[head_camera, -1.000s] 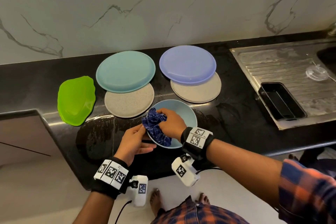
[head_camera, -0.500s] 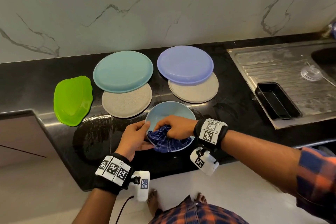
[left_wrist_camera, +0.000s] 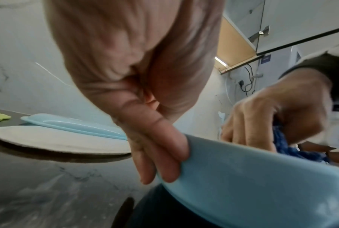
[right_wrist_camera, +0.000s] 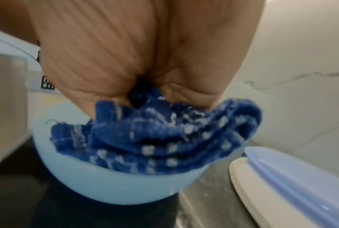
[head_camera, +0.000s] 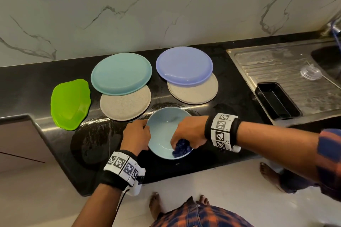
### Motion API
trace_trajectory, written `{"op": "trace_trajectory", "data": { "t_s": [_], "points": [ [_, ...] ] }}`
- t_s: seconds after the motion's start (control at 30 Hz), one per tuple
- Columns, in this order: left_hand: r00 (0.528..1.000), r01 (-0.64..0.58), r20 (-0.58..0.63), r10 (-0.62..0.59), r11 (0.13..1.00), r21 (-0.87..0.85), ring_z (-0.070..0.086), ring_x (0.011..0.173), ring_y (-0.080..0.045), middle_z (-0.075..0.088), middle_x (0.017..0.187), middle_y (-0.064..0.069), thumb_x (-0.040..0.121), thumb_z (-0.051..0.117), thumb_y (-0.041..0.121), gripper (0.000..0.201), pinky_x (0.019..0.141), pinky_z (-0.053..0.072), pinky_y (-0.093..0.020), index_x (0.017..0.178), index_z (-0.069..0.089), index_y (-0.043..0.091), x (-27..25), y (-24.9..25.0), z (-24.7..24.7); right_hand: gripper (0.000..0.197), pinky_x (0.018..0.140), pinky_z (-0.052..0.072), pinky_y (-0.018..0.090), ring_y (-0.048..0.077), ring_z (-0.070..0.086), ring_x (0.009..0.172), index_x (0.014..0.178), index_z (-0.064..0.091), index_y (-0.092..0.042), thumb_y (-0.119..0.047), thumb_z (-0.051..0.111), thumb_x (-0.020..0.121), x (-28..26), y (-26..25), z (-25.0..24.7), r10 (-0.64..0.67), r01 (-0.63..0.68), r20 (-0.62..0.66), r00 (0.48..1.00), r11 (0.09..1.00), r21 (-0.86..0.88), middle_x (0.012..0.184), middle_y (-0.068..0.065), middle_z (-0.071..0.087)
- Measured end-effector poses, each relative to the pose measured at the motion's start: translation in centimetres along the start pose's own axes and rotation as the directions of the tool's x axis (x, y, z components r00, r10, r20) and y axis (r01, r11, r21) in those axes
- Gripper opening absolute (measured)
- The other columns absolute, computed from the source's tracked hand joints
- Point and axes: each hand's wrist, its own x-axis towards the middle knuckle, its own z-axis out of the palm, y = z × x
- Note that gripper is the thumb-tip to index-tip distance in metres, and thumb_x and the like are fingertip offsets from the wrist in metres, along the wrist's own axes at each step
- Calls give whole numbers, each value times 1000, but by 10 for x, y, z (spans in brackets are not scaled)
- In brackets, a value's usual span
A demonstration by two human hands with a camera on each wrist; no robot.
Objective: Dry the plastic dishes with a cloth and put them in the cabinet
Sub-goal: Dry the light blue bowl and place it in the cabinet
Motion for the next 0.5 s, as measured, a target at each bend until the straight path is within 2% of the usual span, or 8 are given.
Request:
{"op": "trace_trajectory", "data": {
  "t_s": [0.1, 0.17, 0.27, 0.37, 0.43, 0.5],
  "points": [
    [1000, -11, -5, 11, 999, 53, 66, 92, -35, 72, 95, -14, 96, 51, 14, 24, 80, 47, -35, 107, 71, 12, -1, 6, 1, 38, 80, 49, 36, 24, 65, 92, 112, 66, -38, -20, 75, 79, 4, 13, -5, 18, -29, -41, 999, 956, -291, 96, -7, 71],
    [1000, -11, -9, 12, 998, 55, 67, 86, -34, 73, 91, -13, 94, 51, 14, 23, 81, 51, -36, 105, 72, 13, 0, 6, 1, 41, 79, 44, 38, 25, 61, 98, 113, 65, -39, -26, 80, 77, 8, 20, -10, 26, -73, -129, 991, 924, -377, 102, -10, 70],
    [1000, -19, -3, 20, 998, 66, 66, 86, -34, 72, 89, -13, 91, 53, 13, 22, 79, 50, -37, 101, 72, 12, 1, 6, 0, 50, 75, 35, 38, 28, 54, 112, 126, 60, -40, -23, 76, 81, 20, 27, -11, -31, -87, -262, 965, 901, -424, 125, -14, 64],
    [999, -36, 7, 35, 996, 85, 64, 86, -34, 71, 87, -12, 88, 55, 13, 21, 75, 47, -36, 101, 72, 13, 2, 5, -1, 40, 69, 34, 39, 31, 55, 113, 120, 65, -37, -21, 73, 85, 33, 22, -5, -66, -110, -331, 941, 867, -486, 119, -10, 65],
    [999, -41, 7, 41, 995, 94, 64, 85, -34, 71, 86, -12, 86, 56, 13, 20, 73, 47, -35, 99, 72, 12, 2, 3, 0, 30, 66, 31, 38, 29, 52, 118, 120, 64, -35, -24, 65, 92, 41, 17, 3, -12, -178, -348, 938, 843, -508, 121, -7, 60],
    [999, -44, -13, 46, 994, 103, 63, 86, -35, 71, 86, -13, 85, 57, 12, 19, 73, 47, -35, 96, 72, 10, 2, 2, 1, 26, 65, 32, 39, 29, 50, 118, 122, 60, -31, -25, 57, 97, 41, 14, 11, 69, -243, -349, 935, 840, -485, 124, -3, 57]
  ]
}}
